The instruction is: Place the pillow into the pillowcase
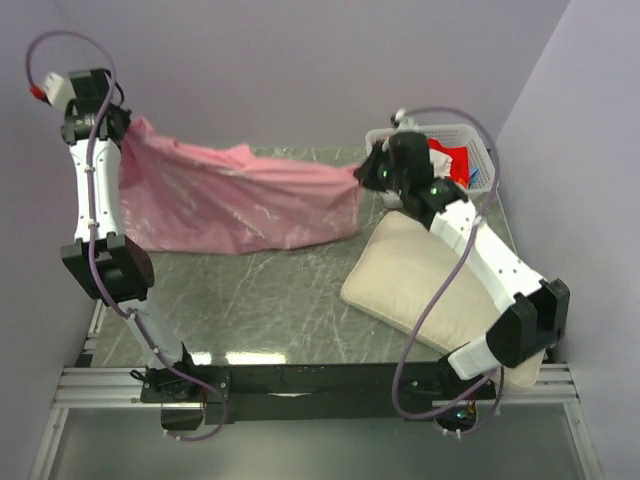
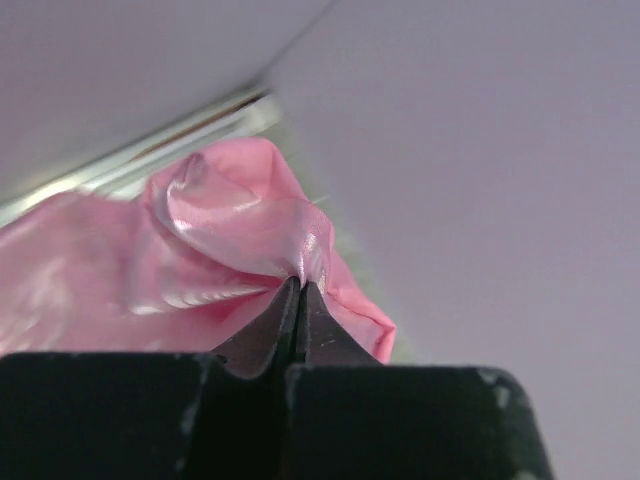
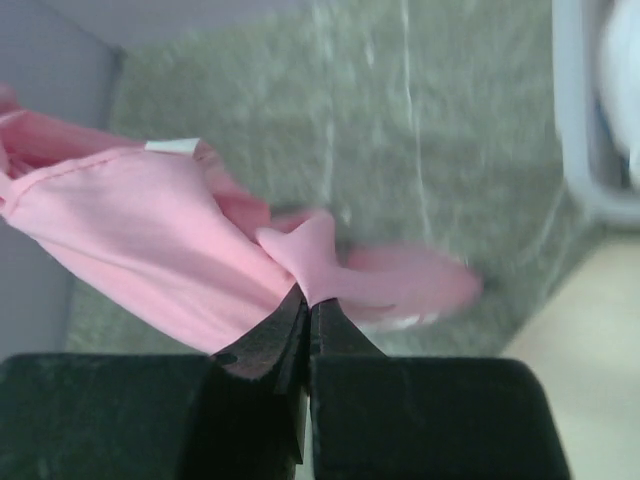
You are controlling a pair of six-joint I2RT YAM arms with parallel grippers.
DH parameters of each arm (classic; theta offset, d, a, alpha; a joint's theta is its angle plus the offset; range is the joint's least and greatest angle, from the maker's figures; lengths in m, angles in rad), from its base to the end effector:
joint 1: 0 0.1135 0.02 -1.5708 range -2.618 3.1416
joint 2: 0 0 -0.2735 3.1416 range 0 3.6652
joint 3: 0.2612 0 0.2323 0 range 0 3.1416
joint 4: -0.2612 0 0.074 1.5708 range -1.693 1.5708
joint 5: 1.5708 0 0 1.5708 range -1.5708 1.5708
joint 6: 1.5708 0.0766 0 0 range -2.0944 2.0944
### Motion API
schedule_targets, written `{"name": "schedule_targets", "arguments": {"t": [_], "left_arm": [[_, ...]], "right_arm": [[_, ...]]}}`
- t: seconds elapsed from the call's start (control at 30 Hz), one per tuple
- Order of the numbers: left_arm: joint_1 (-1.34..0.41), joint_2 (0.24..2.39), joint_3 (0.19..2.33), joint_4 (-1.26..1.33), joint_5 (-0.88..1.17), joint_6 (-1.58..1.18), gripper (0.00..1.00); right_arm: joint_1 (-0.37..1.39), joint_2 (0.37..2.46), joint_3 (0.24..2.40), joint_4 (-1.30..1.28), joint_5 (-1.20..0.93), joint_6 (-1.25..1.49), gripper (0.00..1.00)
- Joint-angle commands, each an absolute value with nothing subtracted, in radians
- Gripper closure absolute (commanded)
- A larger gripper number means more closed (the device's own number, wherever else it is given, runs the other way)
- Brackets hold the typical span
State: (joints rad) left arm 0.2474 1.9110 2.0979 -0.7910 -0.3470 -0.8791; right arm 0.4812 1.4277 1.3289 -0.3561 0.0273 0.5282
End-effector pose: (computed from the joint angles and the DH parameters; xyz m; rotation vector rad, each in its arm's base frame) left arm 0.4210 0.1332 0.3890 -1.3001 1.6927 0.0075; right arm 0.3072 0.1581 0.3556 0.0666 2.0786 0.6027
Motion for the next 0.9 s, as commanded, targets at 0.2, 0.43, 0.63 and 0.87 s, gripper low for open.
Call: {"name": "schedule_targets", "arguments": {"t": [0.2,0.43,0.63,0.87], "left_arm": [[0.316,1.767,2.327,-0.505,-0.14,-0.83,0.99],[0.39,1.545,1.852,-0.528,-0.19,-0.876,0.99],[0.426,1.37,1.144,-0.421,-0.209,-0.985,0.82],[0.436,1.336,0.991,-0.361,-0.155,-0.939,0.21]], "right_arm": [[0.345,1.522,1.85,-0.47,-0.037,0.457,1.0],[0.376,1.35,1.343,-0.319,-0.141,0.537,1.0],[0.454,1.318,0.849,-0.117,-0.15,0.606,0.83],[0.589,1.275,0.722,-0.09,-0.054,0.614,0.38]]}}
